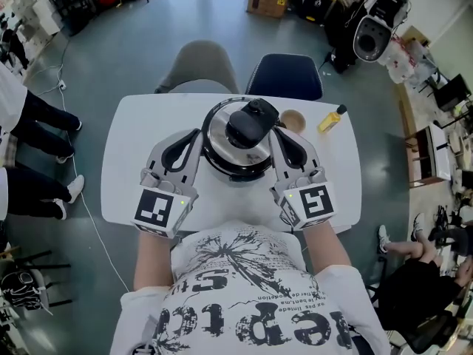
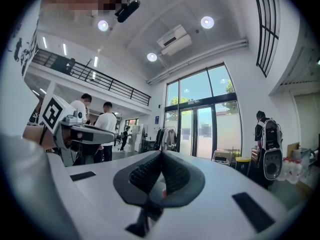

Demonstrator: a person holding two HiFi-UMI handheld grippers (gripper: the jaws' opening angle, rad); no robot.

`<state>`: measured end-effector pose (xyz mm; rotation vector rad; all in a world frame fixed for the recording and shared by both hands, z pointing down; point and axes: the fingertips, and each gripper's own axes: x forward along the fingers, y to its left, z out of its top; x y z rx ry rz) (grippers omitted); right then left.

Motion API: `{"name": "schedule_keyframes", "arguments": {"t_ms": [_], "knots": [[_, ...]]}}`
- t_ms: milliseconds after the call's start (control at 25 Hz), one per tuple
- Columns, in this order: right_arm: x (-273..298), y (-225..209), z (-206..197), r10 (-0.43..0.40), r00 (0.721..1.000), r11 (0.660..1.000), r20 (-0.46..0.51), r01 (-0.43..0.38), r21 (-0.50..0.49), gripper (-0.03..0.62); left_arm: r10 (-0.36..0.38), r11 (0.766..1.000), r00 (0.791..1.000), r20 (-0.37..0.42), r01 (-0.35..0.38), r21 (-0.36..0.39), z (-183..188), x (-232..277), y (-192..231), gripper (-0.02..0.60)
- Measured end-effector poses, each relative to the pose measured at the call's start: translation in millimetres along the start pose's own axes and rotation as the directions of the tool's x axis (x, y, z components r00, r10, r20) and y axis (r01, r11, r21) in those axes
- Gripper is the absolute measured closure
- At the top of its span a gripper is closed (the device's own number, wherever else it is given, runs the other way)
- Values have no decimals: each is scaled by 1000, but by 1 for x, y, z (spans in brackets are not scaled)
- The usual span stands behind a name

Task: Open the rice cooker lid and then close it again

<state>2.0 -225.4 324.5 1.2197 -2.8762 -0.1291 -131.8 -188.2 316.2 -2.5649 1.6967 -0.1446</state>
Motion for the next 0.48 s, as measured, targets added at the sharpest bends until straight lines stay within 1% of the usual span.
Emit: {"name": "schedule_keyframes", "arguments": {"t_ms": [80, 160, 480], "knots": [[0, -1, -2, -4, 1000, 1000, -13, 4, -4, 582, -1, 1000, 1000, -25, 1, 0, -6, -1, 0, 569], [1, 1, -5, -2, 1000, 1000, -18, 2, -19, 582, -1, 1000, 999, -34, 1, -1, -9, -2, 2, 569], [-1, 3, -7, 0, 999, 1000, -38, 1, 18, 582, -6, 1000, 1000, -22, 6, 7, -6, -3, 0, 569]]}}
